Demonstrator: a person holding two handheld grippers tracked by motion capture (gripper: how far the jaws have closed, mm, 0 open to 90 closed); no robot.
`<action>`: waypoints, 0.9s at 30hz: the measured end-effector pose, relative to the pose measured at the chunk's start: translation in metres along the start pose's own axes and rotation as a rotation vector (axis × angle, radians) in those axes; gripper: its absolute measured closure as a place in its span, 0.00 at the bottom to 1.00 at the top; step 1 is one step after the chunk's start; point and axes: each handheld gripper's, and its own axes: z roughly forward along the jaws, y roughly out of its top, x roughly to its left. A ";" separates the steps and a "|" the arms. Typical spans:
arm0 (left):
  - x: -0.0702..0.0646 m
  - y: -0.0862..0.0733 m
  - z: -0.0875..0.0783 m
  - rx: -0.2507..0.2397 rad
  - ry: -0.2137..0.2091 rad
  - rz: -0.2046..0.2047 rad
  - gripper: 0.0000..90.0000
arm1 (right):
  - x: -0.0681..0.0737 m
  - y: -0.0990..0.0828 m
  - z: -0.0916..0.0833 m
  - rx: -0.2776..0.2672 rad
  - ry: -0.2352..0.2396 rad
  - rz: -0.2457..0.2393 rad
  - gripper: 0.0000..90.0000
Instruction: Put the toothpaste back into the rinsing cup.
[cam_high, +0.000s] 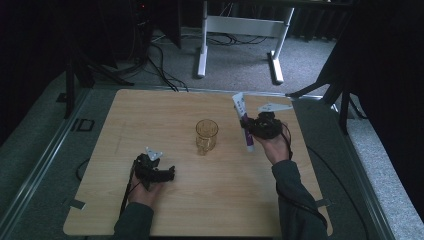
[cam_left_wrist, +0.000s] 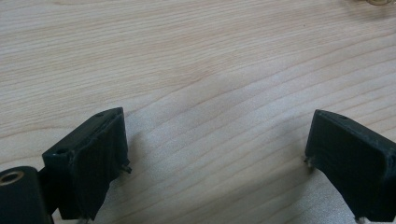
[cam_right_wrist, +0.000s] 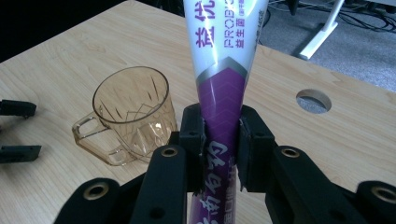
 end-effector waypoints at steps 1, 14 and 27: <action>0.000 0.000 0.000 0.000 0.000 0.000 0.06 | 0.000 0.001 0.000 -0.001 0.001 0.001 0.83; 0.000 0.000 0.000 0.000 0.001 0.000 0.06 | 0.001 0.005 0.002 -0.020 0.001 0.013 0.83; -0.001 0.000 0.000 -0.003 -0.001 -0.001 0.06 | 0.004 0.011 0.004 -0.038 0.008 0.020 0.83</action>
